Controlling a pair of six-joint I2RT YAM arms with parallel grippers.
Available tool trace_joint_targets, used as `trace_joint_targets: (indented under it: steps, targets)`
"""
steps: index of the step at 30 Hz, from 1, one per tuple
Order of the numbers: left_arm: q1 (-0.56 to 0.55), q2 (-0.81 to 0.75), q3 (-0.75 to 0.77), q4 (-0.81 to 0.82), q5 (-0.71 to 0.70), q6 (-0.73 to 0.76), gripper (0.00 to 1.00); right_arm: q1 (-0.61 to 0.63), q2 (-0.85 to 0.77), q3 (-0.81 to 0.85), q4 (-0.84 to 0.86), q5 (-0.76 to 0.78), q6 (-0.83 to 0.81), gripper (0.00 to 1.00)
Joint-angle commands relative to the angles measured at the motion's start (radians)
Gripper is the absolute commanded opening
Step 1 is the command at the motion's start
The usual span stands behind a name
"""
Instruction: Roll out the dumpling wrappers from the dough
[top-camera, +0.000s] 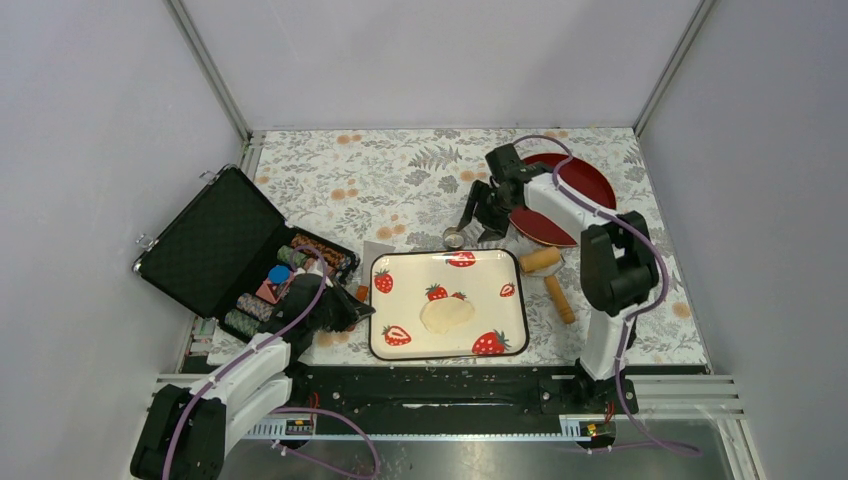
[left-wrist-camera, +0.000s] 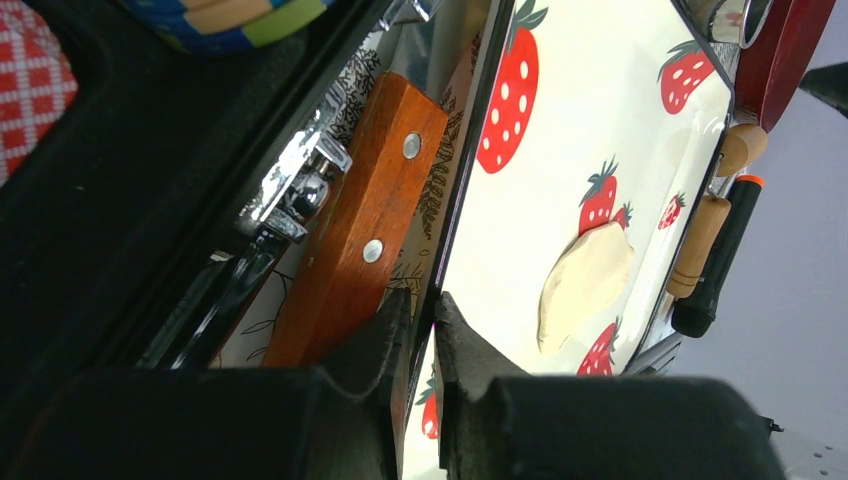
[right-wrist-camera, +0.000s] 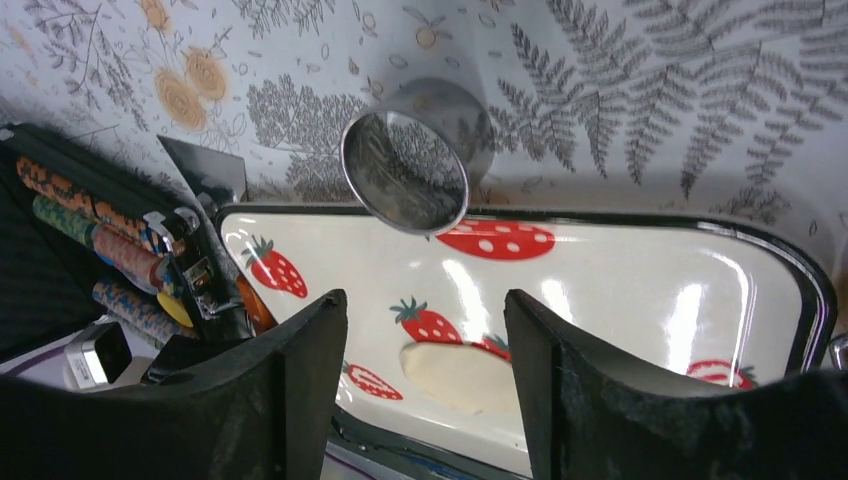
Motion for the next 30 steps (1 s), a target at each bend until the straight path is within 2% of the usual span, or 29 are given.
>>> trace_joint_targets:
  steps: [1, 12, 20, 30]
  targets:
    - [0.019, 0.016, -0.002, 0.0, -0.028, 0.011, 0.0, 0.007, 0.083, 0.129, -0.085, 0.052, -0.028, 0.65]
    - [0.028, 0.019, -0.006, 0.021, -0.019, 0.011, 0.0, 0.009, 0.264, 0.283, -0.175, 0.101, -0.083, 0.54]
    - [0.032, 0.018, -0.01, 0.026, -0.015, 0.012, 0.0, 0.009, 0.298, 0.297, -0.176, 0.064, -0.107, 0.38]
    - [0.038, 0.014, -0.013, 0.029, -0.009, 0.012, 0.0, 0.009, 0.318, 0.303, -0.176, 0.021, -0.139, 0.25]
